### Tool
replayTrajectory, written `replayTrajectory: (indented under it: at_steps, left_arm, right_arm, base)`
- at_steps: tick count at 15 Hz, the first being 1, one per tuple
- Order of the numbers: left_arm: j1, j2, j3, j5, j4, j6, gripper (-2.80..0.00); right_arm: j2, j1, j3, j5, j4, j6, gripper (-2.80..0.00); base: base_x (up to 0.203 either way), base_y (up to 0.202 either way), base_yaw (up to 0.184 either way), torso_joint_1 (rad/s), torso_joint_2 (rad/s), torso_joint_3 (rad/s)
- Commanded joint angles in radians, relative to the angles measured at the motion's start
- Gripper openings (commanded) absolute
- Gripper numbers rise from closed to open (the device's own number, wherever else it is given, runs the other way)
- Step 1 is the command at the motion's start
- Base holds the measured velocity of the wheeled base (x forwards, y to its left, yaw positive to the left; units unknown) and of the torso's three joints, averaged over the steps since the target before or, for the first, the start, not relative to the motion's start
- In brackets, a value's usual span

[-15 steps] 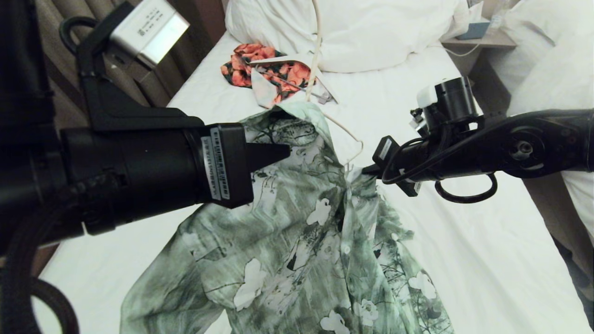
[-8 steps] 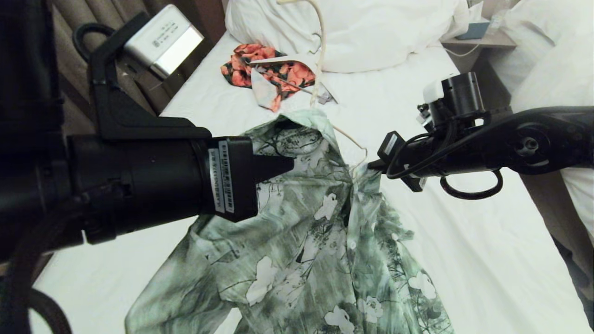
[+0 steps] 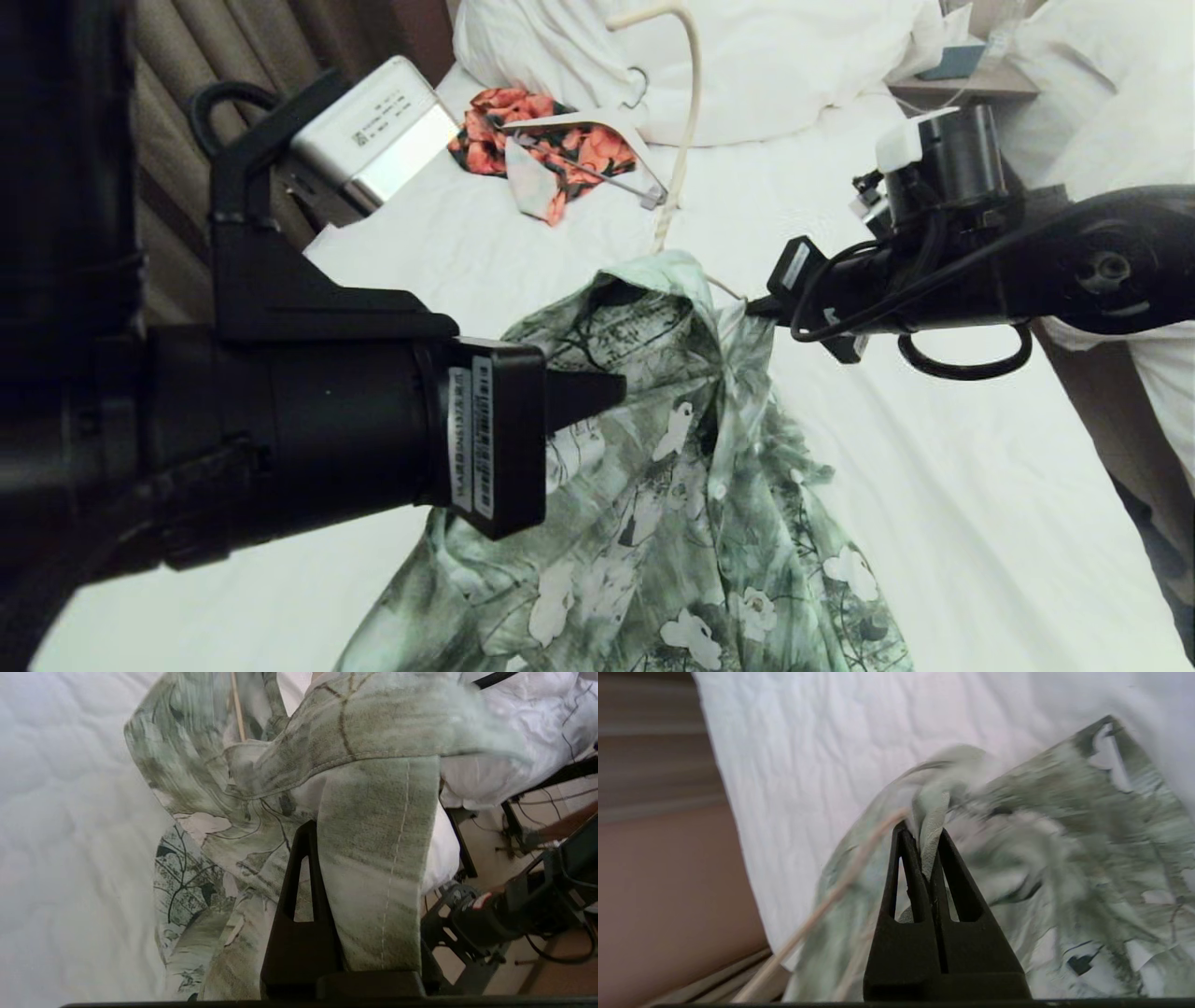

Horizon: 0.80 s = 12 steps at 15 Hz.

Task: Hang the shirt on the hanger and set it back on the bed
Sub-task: Hook the other side of the shirt onto the hanger

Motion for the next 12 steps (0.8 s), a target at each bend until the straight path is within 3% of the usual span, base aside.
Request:
replayTrajectory:
  at_steps: [1, 8, 12]
  left_arm:
    - [-0.011, 0.026, 0.002, 0.002, 0.002, -0.014, -2.8]
    - [-0.051, 0.038, -0.008, -0.001, 0.061, -0.034, -2.8]
    - [-0.046, 0.014, -0.048, -0.001, 0.137, -0.034, -2.8]
  right_arm:
    - [-0.033, 0.018, 0.001, 0.002, 0.004, 0.0, -2.8]
    - [-0.084, 0.09, 0.039, 0.0, 0.005, -0.151, -2.8]
    - [-0.069, 0.039, 0.075, -0.043, -0.002, -0.198, -2.8]
  base:
    - [0.0, 0.0, 0.0, 0.0, 0.0, 0.0]
    - [0.0, 0.0, 0.0, 0.0, 0.0, 0.0]
    - [0.0, 0.0, 0.0, 0.0, 0.0, 0.0]
